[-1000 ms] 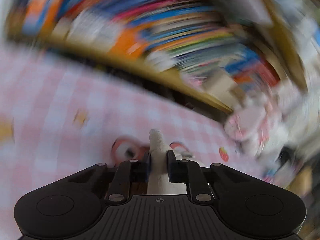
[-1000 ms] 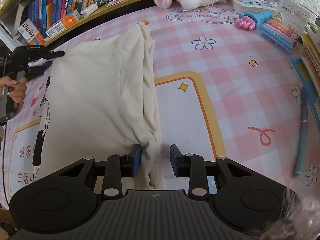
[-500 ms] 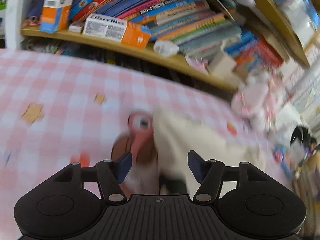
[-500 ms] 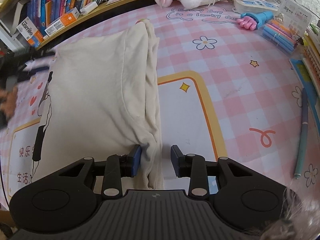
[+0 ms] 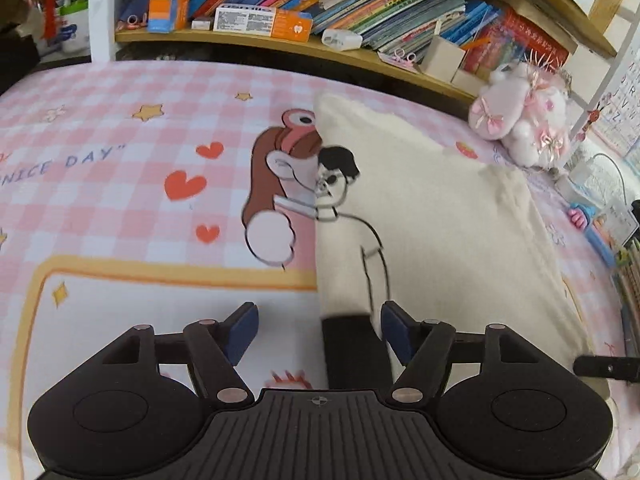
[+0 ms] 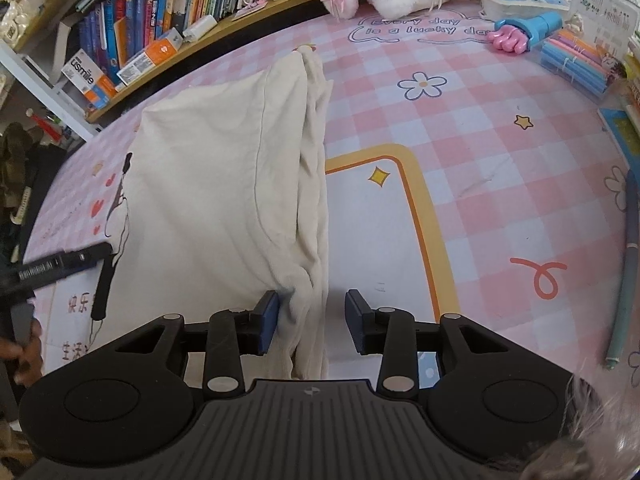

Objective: Fold clothes

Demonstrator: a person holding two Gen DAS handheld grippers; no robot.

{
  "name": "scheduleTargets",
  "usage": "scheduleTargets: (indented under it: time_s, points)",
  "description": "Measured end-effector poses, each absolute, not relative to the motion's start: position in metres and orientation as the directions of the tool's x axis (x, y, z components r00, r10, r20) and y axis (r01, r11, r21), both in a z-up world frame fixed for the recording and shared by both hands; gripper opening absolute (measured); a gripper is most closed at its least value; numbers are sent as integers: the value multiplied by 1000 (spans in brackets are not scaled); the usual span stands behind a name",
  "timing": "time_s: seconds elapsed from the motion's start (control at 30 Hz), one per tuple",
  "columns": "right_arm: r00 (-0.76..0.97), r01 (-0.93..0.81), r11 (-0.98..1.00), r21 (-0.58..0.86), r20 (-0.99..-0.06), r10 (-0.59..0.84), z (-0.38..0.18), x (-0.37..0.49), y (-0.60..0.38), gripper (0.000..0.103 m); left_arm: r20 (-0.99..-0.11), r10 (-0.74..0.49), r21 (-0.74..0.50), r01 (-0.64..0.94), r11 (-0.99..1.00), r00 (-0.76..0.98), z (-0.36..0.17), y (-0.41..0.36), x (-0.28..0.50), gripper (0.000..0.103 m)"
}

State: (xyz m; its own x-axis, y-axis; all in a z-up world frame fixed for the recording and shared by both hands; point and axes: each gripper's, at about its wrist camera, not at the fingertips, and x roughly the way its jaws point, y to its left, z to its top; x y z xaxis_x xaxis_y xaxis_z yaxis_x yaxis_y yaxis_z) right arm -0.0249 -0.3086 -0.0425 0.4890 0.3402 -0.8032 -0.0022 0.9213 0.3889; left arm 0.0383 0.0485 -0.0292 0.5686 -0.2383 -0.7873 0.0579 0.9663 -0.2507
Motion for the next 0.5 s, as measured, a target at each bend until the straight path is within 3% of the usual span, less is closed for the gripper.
scheduleTargets:
  time_s: [0.3, 0.4, 0.47, 0.5]
  points:
    - [470, -50, 913, 406, -797, 380, -44, -26, -314, 39, -788, -252, -328, -37, 944, 562, -28, 39, -1, 69]
    - [467, -54, 902, 428, -787, 402, -45, -26, -319, 40, -788, -258, -348, -58, 936, 559, -28, 36, -11, 62]
    - [466, -51, 893, 448, -780, 418, -46, -27, -323, 41, -794, -253, -349, -74, 934, 553, -29, 36, -15, 32]
    - [465, -48, 885, 463, -774, 430, -47, -28, -325, 41, -797, -250, -349, -82, 933, 550, -29, 36, -17, 26]
